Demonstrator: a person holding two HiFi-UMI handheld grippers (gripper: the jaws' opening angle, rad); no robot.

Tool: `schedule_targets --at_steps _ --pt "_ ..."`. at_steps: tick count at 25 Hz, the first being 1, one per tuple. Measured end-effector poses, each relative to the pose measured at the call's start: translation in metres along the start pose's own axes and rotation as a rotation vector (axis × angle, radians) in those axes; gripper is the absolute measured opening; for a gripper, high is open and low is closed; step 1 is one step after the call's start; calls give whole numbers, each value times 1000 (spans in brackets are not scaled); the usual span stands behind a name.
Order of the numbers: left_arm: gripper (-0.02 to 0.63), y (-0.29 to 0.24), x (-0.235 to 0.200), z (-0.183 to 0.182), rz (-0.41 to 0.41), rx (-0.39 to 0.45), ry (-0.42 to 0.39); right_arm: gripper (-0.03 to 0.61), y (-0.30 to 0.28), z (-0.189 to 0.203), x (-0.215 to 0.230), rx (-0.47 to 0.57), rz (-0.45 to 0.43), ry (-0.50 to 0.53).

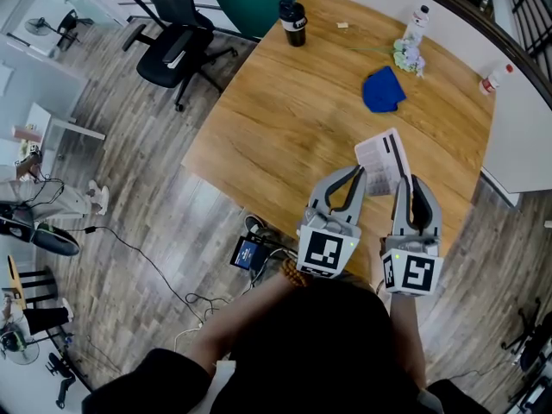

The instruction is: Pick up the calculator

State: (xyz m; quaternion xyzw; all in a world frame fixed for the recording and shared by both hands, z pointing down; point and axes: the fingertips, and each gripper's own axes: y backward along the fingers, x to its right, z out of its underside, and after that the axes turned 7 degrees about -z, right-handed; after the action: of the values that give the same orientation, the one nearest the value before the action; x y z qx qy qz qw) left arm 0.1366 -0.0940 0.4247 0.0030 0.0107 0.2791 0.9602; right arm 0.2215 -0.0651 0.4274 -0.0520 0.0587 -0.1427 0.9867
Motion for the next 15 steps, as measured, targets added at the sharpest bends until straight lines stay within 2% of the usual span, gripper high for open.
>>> schedule_targets --at_steps 15 --pt "28 0 6 24 31 -56 -3 49 -1 16 -7 -41 -24 8"
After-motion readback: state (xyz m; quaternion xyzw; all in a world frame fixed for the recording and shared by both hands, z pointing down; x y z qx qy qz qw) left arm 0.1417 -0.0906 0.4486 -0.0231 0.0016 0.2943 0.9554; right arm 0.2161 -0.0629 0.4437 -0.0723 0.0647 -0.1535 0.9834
